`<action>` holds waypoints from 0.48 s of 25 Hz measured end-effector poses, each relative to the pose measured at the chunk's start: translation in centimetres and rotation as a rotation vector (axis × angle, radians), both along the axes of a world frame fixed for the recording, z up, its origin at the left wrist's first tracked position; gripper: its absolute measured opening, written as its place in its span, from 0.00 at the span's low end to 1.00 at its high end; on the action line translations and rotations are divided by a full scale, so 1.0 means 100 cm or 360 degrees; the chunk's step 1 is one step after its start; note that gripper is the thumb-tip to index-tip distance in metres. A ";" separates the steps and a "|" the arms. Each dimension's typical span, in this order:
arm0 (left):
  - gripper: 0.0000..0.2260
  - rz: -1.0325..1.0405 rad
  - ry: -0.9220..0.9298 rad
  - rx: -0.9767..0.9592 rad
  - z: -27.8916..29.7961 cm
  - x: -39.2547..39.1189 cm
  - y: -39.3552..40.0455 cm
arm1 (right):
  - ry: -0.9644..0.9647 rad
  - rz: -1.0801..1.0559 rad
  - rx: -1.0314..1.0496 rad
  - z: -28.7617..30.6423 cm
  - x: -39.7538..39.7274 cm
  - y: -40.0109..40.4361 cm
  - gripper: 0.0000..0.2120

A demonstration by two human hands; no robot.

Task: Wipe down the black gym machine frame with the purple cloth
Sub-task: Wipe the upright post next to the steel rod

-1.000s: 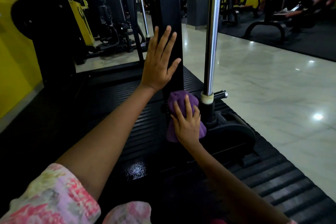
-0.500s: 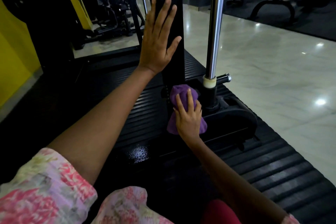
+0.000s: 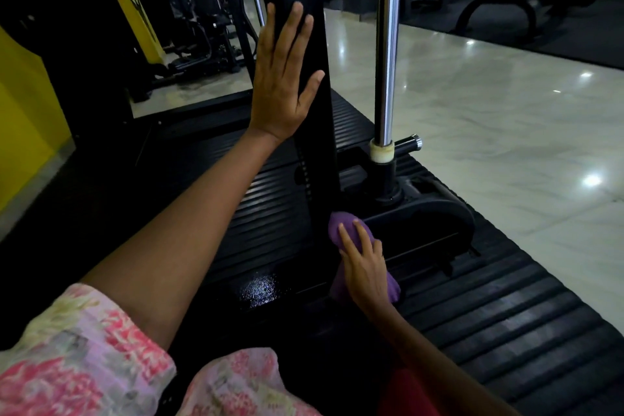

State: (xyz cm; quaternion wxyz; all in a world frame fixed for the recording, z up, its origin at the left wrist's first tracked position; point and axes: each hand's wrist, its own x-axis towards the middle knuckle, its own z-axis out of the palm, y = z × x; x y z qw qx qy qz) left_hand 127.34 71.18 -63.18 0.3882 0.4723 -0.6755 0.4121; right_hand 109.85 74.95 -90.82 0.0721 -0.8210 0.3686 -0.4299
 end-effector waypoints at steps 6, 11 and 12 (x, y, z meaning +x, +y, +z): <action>0.28 0.0026 -0.0015 -0.0035 -0.001 0.001 -0.001 | -0.0651 0.0078 -0.0061 0.117 0.051 -0.013 0.21; 0.28 0.0025 -0.0034 -0.0063 -0.001 0.001 -0.001 | -0.0617 0.0106 0.0131 0.053 0.042 -0.010 0.23; 0.28 0.0031 -0.0049 -0.0070 -0.001 -0.001 0.000 | -0.0660 0.0135 0.0228 0.058 0.041 -0.011 0.24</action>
